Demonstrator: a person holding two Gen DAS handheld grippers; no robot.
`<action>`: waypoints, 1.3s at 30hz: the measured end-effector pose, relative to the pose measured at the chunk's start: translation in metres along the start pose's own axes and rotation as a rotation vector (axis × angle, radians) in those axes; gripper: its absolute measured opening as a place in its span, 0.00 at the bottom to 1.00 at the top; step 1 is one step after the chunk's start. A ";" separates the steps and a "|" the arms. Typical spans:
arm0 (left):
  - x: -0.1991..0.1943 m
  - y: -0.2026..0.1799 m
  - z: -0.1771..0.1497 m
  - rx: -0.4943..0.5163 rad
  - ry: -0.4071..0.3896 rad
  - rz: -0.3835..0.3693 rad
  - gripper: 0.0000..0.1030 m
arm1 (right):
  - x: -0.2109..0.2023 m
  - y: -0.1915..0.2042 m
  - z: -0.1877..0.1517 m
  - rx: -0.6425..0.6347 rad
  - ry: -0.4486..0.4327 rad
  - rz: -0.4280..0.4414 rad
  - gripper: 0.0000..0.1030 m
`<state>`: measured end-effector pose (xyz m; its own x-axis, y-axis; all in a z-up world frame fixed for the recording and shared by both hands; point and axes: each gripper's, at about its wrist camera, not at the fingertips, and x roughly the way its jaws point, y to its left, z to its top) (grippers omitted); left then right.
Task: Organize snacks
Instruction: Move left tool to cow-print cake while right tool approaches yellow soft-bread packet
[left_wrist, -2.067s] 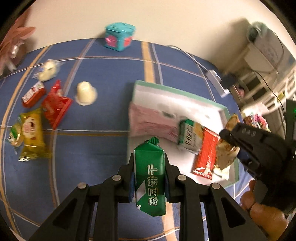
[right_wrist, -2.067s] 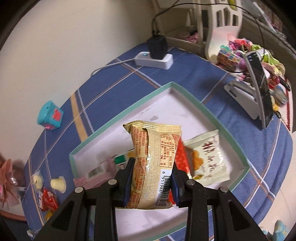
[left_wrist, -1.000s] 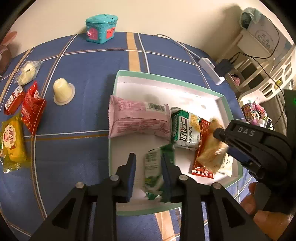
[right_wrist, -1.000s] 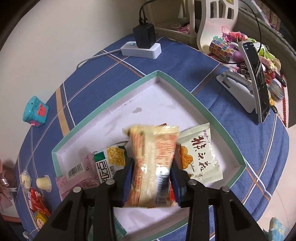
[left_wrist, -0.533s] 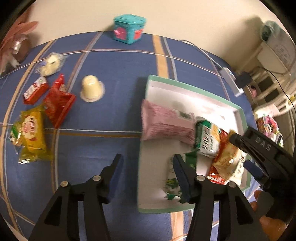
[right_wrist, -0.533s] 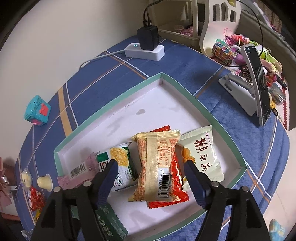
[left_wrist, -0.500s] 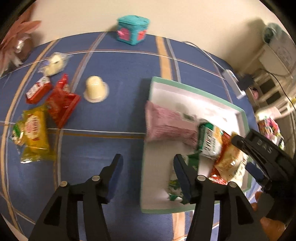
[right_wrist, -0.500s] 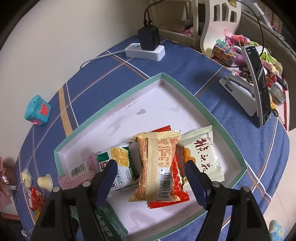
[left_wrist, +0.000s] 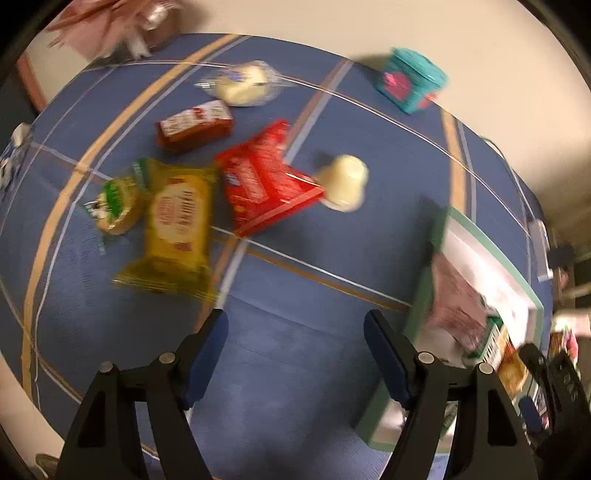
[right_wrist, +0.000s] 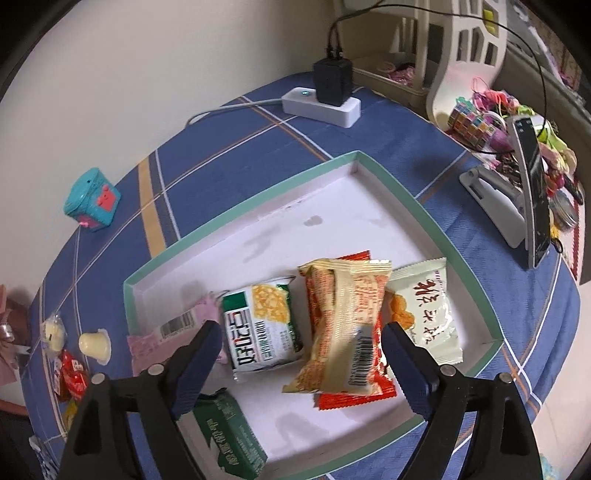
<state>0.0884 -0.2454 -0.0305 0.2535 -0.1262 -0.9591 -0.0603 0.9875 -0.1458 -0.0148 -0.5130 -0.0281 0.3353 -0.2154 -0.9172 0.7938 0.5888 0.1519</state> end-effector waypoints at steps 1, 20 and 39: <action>-0.001 0.004 0.001 -0.013 -0.003 0.005 0.74 | -0.001 0.004 -0.001 -0.013 -0.002 0.000 0.87; -0.012 0.062 0.027 -0.174 -0.053 0.059 0.81 | -0.011 0.056 -0.022 -0.212 -0.024 0.024 0.87; -0.011 0.102 0.038 -0.241 -0.062 0.027 1.00 | -0.010 0.076 -0.034 -0.278 -0.029 0.048 1.00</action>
<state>0.1159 -0.1393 -0.0252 0.3071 -0.0867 -0.9477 -0.2943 0.9384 -0.1812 0.0249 -0.4395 -0.0198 0.3866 -0.2025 -0.8997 0.6087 0.7889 0.0840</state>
